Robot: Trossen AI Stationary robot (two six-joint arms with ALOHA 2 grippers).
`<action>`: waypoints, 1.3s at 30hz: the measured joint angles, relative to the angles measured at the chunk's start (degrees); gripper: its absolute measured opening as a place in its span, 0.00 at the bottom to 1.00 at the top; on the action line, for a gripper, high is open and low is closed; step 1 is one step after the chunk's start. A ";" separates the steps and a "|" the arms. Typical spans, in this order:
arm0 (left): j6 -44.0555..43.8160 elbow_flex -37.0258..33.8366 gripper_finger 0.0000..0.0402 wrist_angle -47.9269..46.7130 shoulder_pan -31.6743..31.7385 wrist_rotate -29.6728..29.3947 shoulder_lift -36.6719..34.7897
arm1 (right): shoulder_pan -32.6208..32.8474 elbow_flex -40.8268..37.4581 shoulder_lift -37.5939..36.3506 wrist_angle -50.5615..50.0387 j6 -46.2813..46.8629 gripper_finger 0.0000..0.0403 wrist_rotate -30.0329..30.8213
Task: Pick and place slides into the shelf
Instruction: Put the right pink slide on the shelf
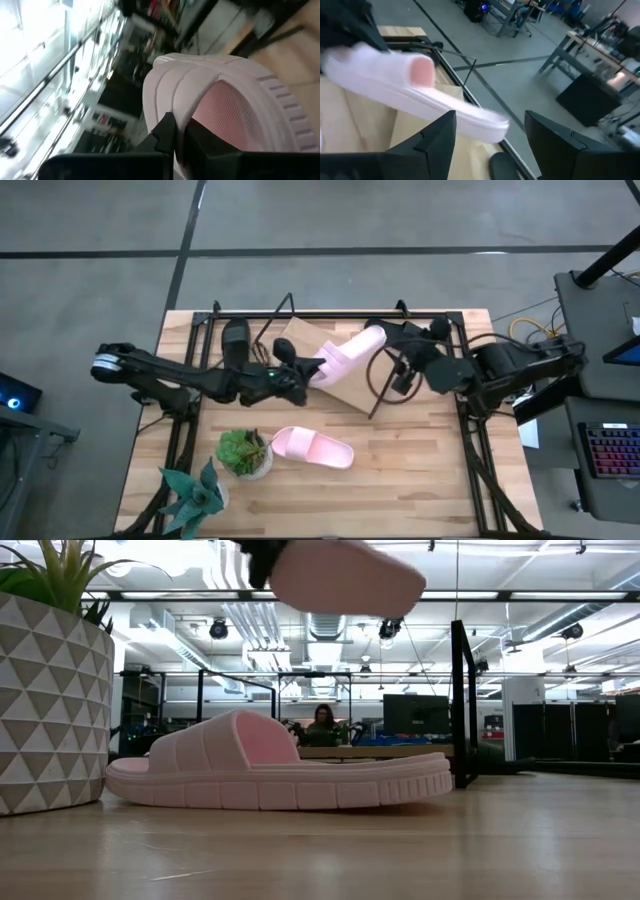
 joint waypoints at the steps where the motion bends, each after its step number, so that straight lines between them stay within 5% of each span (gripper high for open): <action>1: 0.72 0.85 0.00 -0.01 0.10 -1.93 1.55 | 0.02 -0.06 -0.35 0.02 0.54 0.56 -0.07; 8: 5.47 6.03 0.00 1.45 0.34 -11.65 12.39 | -0.02 -0.24 -1.30 -0.07 0.29 0.56 -0.05; 18: 10.10 6.87 0.00 13.73 0.51 -13.10 22.29 | -0.04 -0.50 -1.21 -0.13 -2.41 0.56 0.37; 29: 12.29 13.27 0.00 14.19 0.49 -21.34 31.66 | -0.04 -0.59 -1.21 -1.66 -2.96 0.56 0.37; 39: 9.33 17.27 0.00 14.06 0.45 -21.97 38.35 | -0.04 -0.70 -1.25 -3.16 -2.80 0.56 0.39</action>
